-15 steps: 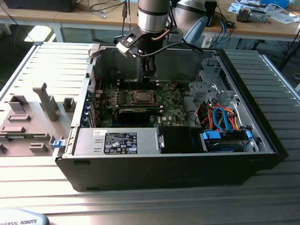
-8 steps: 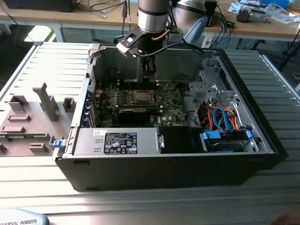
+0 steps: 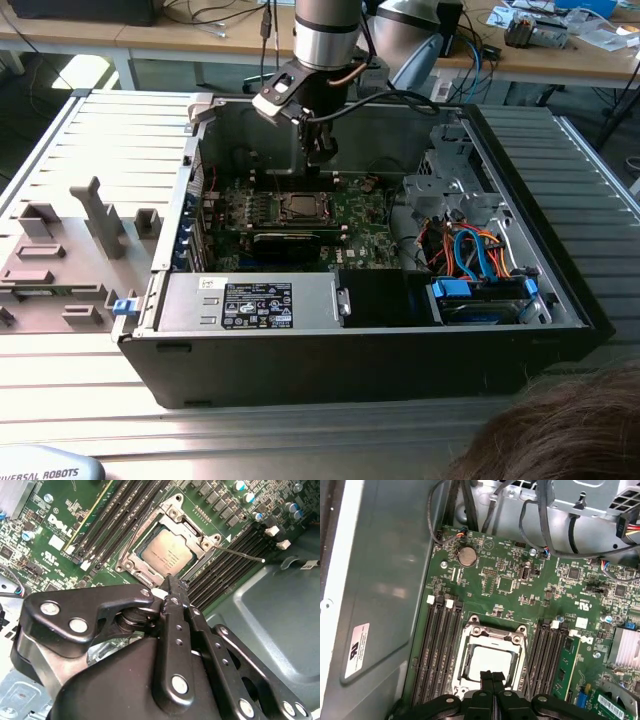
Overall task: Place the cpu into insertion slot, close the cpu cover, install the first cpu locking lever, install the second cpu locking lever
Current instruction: 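Install the first cpu locking lever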
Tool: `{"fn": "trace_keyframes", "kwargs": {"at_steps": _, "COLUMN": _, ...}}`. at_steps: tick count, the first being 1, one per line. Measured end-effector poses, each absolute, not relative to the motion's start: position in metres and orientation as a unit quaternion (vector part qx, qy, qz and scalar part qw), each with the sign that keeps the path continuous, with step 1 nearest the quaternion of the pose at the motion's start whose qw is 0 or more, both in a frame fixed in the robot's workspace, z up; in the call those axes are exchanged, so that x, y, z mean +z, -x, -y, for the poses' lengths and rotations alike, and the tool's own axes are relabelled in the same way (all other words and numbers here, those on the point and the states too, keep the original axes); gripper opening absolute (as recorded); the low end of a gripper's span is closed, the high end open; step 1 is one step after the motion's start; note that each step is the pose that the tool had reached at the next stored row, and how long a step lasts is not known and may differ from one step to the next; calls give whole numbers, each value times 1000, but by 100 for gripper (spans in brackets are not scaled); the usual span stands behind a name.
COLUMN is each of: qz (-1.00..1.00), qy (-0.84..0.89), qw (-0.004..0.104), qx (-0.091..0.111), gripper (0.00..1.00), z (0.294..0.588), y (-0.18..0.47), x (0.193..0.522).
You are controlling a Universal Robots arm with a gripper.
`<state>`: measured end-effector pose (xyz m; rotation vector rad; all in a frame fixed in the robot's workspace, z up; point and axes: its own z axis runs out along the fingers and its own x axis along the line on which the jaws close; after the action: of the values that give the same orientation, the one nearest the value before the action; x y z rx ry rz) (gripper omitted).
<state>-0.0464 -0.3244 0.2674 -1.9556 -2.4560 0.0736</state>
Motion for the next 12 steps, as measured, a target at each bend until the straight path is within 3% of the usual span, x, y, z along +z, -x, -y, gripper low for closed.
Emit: {"fn": "trace_keyframes", "kwargs": {"at_steps": 12, "qz": 800, "qy": 600, "qw": 0, "qx": 23, "gripper": 11, "z": 324, "y": 46, "x": 267}}
